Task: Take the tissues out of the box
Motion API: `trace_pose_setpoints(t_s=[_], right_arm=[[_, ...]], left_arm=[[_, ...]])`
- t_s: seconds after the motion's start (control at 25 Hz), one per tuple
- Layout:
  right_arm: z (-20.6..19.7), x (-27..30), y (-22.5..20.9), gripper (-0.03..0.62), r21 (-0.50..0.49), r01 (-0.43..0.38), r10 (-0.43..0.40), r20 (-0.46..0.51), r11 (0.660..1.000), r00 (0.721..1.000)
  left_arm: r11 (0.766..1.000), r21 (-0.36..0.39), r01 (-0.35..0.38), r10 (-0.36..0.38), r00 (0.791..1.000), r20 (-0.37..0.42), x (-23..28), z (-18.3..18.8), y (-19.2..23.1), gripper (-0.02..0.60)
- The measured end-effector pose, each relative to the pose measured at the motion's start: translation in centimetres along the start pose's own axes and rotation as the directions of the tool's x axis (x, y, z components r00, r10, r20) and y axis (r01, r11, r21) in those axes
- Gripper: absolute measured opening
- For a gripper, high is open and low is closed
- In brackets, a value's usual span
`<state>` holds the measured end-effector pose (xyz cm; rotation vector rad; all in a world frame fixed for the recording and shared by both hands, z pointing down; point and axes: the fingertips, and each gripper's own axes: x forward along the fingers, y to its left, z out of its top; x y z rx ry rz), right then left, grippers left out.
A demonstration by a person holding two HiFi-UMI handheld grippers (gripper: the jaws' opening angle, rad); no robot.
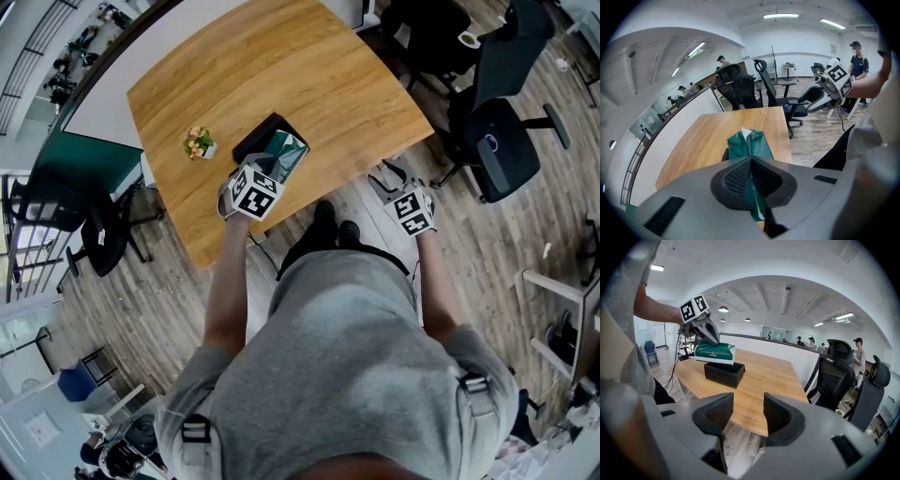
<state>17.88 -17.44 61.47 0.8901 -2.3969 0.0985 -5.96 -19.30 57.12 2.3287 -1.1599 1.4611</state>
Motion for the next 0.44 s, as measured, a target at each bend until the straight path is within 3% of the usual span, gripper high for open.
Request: trace_pose_setpoints(t_s=[0.44], right_arm=[[-0.17, 0.17, -0.19, 0.204, 0.0, -0.006, 0.006, -0.006, 1.0, 1.0]], left_arm=[[1.0, -0.003, -0.001, 0.001, 1.0, -0.004, 0.05, 0.04, 0.1, 0.02]])
